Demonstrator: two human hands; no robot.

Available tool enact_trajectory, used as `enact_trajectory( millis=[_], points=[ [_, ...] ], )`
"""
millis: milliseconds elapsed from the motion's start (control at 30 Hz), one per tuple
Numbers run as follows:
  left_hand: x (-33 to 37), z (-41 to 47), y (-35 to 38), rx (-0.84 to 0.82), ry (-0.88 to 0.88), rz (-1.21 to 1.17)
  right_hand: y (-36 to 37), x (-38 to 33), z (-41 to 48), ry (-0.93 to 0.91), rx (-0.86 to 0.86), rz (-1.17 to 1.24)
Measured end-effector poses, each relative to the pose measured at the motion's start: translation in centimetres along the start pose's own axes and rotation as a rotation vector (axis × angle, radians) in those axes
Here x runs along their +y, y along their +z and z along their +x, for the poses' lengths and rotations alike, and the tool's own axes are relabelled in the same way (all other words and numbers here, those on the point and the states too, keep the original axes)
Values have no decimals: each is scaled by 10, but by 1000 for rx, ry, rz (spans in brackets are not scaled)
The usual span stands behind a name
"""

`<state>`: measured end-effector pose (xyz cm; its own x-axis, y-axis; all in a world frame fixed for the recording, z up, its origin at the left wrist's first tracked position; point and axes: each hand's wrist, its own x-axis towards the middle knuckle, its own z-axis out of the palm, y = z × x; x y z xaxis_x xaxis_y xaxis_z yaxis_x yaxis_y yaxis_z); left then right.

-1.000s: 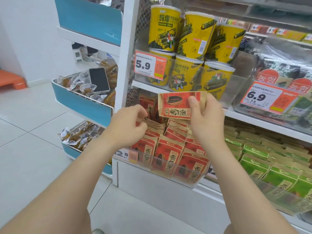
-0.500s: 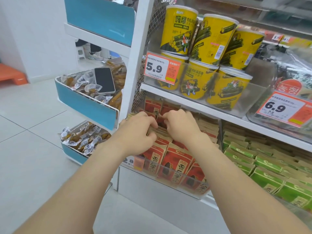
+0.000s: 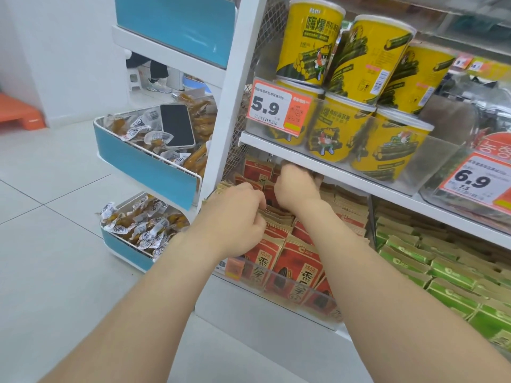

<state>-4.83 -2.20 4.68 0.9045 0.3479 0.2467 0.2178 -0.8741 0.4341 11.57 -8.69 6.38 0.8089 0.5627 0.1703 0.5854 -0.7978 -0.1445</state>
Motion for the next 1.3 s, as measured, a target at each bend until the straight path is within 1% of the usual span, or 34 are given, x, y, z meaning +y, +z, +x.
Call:
enact_trajectory(
  millis=[100, 267, 367, 467, 533, 600, 833, 933, 1033, 1133, 1233, 1300],
  points=[
    [0, 1, 0, 16, 1, -5, 4, -4, 10, 58, -67, -84],
    [-3, 2, 1, 17, 14, -12, 6, -1, 16, 58, -27, -181],
    [-6, 2, 1, 16, 25, -14, 9, 0, 15, 78, -61, -279],
    [-7, 1, 0, 10, 23, -14, 10, 1, 14, 74, -44, -274],
    [-7, 0, 0, 7, 21, -20, 8, 1, 4, 12, -28, -258],
    [-6, -2, 0, 6, 19, -20, 4, 1, -8, -89, 2, -282],
    [-3, -3, -1, -17, 7, -8, -24, -5, -41, -375, 86, -461],
    [-1, -5, -2, -23, 3, 5, -34, -5, -58, -432, 127, -473],
    [4, -7, -4, 10, -15, 26, -44, -2, -77, -425, 262, -438],
    [11, -7, -2, 101, -32, 20, -43, 19, -86, -404, 633, -268],
    [21, -7, 3, 264, -34, -131, -52, 36, -97, -385, 885, -61],
    [32, -7, 7, 348, -4, -309, -64, 40, -107, -373, 976, 109]
  ],
)
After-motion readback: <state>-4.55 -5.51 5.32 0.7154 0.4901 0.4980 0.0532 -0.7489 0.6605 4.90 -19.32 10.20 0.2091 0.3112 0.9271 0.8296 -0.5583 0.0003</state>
